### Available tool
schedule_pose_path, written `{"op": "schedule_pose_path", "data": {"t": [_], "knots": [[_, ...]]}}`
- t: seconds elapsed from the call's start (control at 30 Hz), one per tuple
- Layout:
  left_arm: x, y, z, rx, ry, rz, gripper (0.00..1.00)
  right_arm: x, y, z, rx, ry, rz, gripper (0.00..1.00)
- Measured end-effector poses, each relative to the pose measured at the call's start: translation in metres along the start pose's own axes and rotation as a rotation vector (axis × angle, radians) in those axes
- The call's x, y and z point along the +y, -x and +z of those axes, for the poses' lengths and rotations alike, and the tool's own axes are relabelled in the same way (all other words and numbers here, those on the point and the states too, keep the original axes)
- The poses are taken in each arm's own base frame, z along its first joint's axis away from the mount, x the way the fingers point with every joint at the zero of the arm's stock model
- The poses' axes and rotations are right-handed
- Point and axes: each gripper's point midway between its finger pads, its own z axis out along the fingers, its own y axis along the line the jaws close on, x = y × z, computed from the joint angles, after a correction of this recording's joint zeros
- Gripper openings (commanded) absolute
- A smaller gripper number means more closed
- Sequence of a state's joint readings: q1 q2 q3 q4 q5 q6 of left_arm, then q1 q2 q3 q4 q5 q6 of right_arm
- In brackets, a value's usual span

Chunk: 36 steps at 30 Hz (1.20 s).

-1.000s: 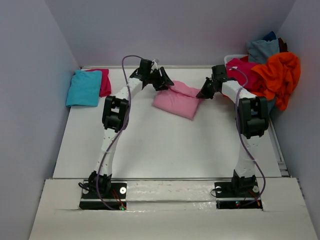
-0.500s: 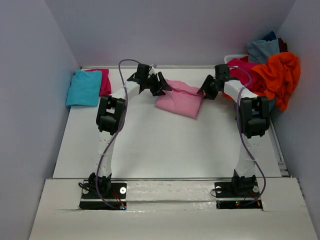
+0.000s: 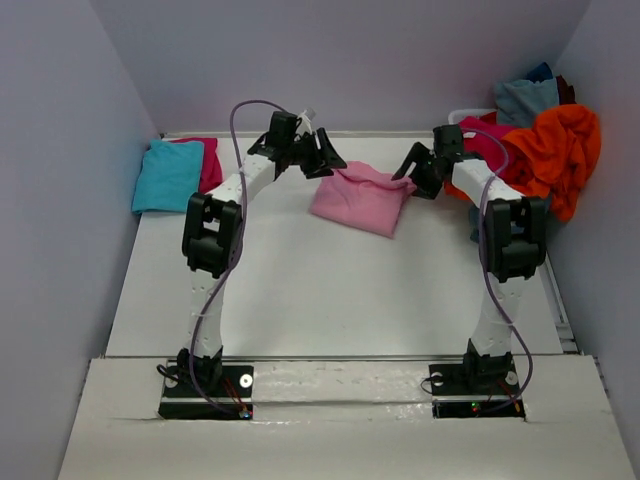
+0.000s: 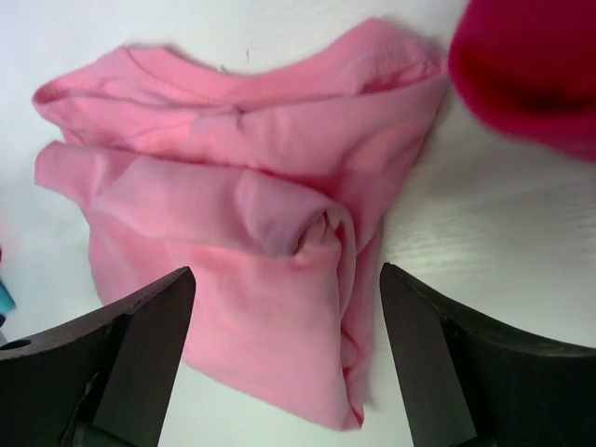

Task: Fold and stack the t-shirts
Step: Smooth out the square-folded T-shirt at the center of the board.

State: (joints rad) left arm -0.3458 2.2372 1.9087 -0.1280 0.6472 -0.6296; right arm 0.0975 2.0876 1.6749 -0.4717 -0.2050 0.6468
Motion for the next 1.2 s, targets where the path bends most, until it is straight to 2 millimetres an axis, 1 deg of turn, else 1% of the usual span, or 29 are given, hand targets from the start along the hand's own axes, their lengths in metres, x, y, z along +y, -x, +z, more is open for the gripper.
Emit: {"op": "schedule_pose_path", "data": {"t": [0.07,0.1,0.17,0.2,0.27,0.37,0.47,0.5,0.53,0.6,0.67,0.73,0.8,0.83,0.93,1.03,1.2], "knots": [[-0.002,-0.006,0.002,0.017,0.000,-0.002,0.63,0.002,-0.007,-0.006,0.021,0.017,0.007,0.72],[-0.004,-0.010,0.003,0.026,0.000,-0.004,0.63,0.003,-0.010,-0.008,0.031,0.028,0.009,0.64],[-0.007,-0.017,0.006,0.043,-0.005,-0.005,0.63,0.006,-0.016,-0.010,0.052,0.048,0.011,0.55],[-0.007,-0.019,0.007,0.050,-0.007,-0.008,0.63,0.006,-0.020,-0.010,0.068,0.057,0.015,0.46],[-0.007,-0.027,0.009,0.066,-0.006,-0.014,0.63,0.007,-0.032,-0.009,0.099,0.070,0.014,0.33],[-0.006,-0.038,0.013,0.095,0.000,-0.025,0.62,0.008,-0.048,-0.008,0.150,0.076,0.017,0.29],[-0.004,-0.047,0.018,0.119,0.007,-0.035,0.61,0.021,-0.060,-0.009,0.187,0.101,-0.004,0.27],[-0.002,-0.051,0.022,0.133,0.010,-0.040,0.61,0.029,-0.063,-0.007,0.197,0.114,-0.017,0.27],[0.001,-0.054,0.025,0.142,0.015,-0.045,0.61,0.033,-0.064,-0.005,0.201,0.121,-0.025,0.27],[0.008,-0.059,0.032,0.159,0.024,-0.056,0.61,0.044,-0.069,0.004,0.220,0.140,-0.046,0.26],[0.015,-0.062,0.038,0.171,0.030,-0.064,0.61,0.050,-0.073,0.011,0.235,0.148,-0.057,0.26],[0.024,-0.068,0.047,0.197,0.038,-0.085,0.61,0.050,-0.076,0.020,0.257,0.140,-0.061,0.26],[0.028,-0.069,0.054,0.211,0.036,-0.099,0.61,0.051,-0.074,0.029,0.259,0.138,-0.066,0.26],[0.032,-0.070,0.060,0.217,0.032,-0.105,0.61,0.051,-0.072,0.037,0.261,0.135,-0.070,0.26],[0.038,-0.070,0.070,0.229,0.027,-0.122,0.61,0.048,-0.070,0.051,0.268,0.119,-0.078,0.26],[0.046,-0.070,0.072,0.235,0.031,-0.142,0.61,0.043,-0.067,0.062,0.276,0.101,-0.073,0.26],[0.056,-0.066,0.069,0.225,0.039,-0.154,0.61,0.042,-0.048,0.069,0.243,0.098,-0.062,0.27]]}}
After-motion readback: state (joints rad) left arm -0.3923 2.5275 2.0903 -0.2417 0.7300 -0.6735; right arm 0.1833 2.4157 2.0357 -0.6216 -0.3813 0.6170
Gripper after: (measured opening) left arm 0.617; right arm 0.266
